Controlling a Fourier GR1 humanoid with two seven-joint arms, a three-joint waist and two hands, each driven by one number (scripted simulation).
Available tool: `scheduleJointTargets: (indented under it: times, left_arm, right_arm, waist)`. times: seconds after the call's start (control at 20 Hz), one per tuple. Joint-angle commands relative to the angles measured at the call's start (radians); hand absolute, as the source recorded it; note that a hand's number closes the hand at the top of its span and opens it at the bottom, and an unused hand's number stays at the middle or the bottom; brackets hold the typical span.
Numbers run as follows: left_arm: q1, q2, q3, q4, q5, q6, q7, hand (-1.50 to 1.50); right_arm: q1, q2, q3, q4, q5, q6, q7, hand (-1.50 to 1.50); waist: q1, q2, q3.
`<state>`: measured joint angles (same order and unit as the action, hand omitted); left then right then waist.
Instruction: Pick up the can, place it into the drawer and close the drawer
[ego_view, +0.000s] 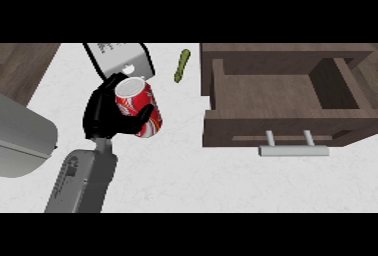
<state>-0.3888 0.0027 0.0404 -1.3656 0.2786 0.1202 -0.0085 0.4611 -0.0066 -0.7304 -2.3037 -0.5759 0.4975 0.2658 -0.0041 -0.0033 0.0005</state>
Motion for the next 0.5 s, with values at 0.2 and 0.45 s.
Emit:
scheduleJointTargets:
  times: [0.2,0.45]
  left_arm:
    - [-0.121,0.034,-0.031,-0.091,-0.028,0.101,0.159,1.50]
    - [-0.293,-0.003,-0.078,0.003,-0.090,0.210,0.191,1.50]
  right_arm:
    - [0.006,0.006,0.070,0.045,0.084,-0.033,-0.078,-1.50]
    - [-0.048,-0.002,0.063,0.027,0.076,-0.038,-0.027,-1.50]
  waist:
    - [-0.002,0.002,0.000]
    - [-0.003,0.004,0.000]
